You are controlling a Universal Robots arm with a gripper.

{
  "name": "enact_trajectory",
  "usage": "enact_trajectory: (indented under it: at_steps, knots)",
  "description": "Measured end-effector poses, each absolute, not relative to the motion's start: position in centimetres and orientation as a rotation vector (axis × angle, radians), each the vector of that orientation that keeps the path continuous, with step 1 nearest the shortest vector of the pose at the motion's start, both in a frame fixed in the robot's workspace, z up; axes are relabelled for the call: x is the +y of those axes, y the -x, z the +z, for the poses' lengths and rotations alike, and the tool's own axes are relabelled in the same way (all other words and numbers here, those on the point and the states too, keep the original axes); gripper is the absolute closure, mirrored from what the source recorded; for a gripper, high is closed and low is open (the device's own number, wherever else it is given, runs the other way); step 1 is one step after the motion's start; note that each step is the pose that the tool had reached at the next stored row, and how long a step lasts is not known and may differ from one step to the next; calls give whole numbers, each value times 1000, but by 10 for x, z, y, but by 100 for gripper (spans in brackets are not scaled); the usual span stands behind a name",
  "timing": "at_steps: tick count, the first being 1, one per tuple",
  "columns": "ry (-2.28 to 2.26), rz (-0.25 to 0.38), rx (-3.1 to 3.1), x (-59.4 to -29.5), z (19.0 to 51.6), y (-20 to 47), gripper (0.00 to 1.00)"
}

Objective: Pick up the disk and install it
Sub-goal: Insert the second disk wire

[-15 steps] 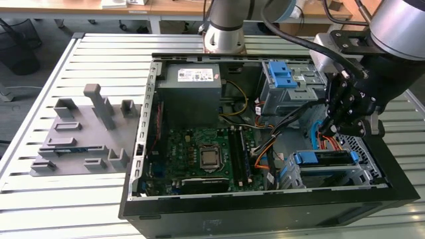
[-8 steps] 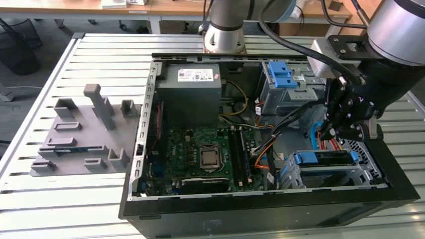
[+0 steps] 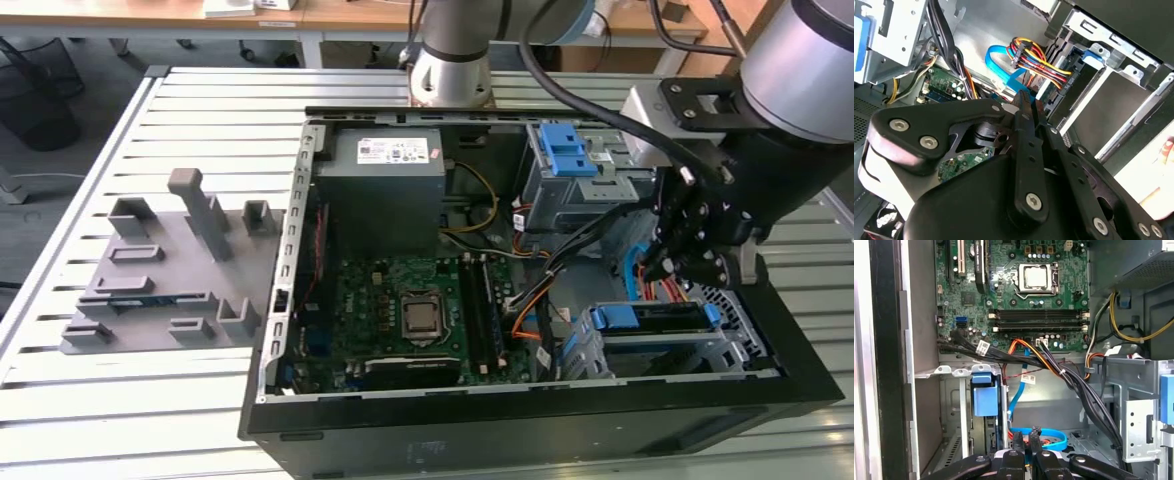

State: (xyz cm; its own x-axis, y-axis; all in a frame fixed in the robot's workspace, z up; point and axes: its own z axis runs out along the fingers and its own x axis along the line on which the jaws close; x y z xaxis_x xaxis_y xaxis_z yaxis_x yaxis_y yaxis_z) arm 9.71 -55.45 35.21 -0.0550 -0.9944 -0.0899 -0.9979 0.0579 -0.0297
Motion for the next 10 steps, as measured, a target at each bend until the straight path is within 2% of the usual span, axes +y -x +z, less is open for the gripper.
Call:
enact_trajectory:
  at_steps: [10]
  knots:
    - [2100,61,2217,-561,346,-95,84]
